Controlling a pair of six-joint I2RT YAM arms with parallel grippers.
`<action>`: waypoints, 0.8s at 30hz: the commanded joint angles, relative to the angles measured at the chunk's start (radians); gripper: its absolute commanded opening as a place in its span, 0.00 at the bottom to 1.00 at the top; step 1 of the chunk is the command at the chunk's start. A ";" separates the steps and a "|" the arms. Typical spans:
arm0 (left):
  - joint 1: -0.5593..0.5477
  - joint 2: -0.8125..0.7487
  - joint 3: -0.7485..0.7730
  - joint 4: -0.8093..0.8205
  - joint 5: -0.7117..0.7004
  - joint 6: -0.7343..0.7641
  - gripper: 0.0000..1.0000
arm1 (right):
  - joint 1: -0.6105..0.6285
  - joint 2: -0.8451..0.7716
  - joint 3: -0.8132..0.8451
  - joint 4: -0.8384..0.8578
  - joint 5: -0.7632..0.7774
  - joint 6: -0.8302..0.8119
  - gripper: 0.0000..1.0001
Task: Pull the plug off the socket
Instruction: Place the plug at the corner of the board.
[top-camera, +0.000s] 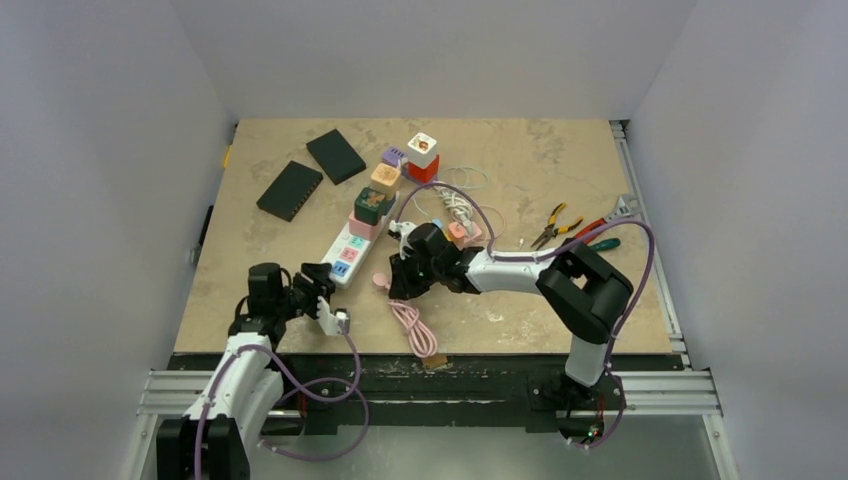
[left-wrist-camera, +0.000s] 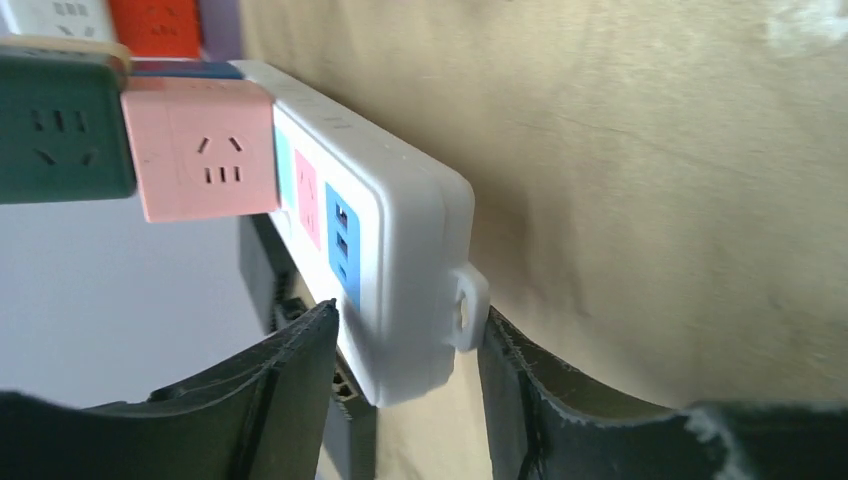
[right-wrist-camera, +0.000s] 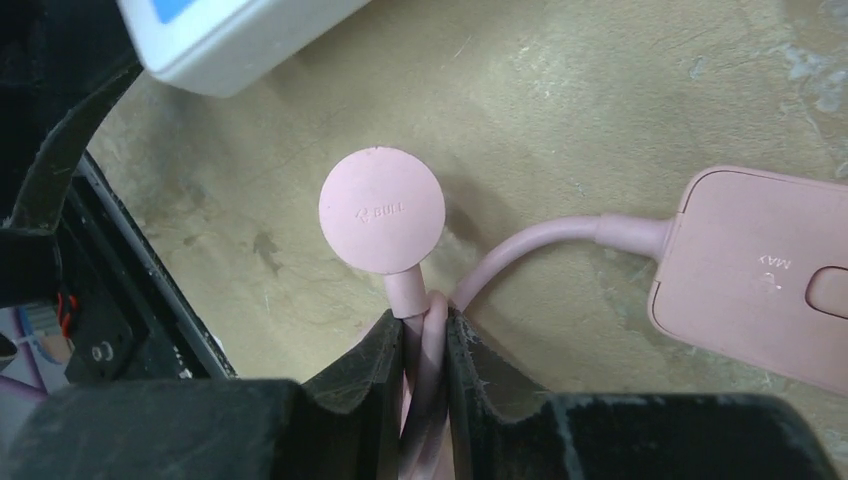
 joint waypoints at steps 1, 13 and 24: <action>0.003 -0.006 0.011 -0.088 -0.018 0.012 0.54 | 0.011 -0.033 -0.039 0.011 0.046 0.009 0.31; 0.004 -0.010 0.036 -0.175 -0.036 0.006 1.00 | 0.014 -0.300 -0.021 -0.106 0.155 -0.009 0.70; -0.001 -0.074 0.443 -0.647 0.043 -0.413 1.00 | -0.153 -0.564 -0.041 -0.215 0.181 0.012 0.69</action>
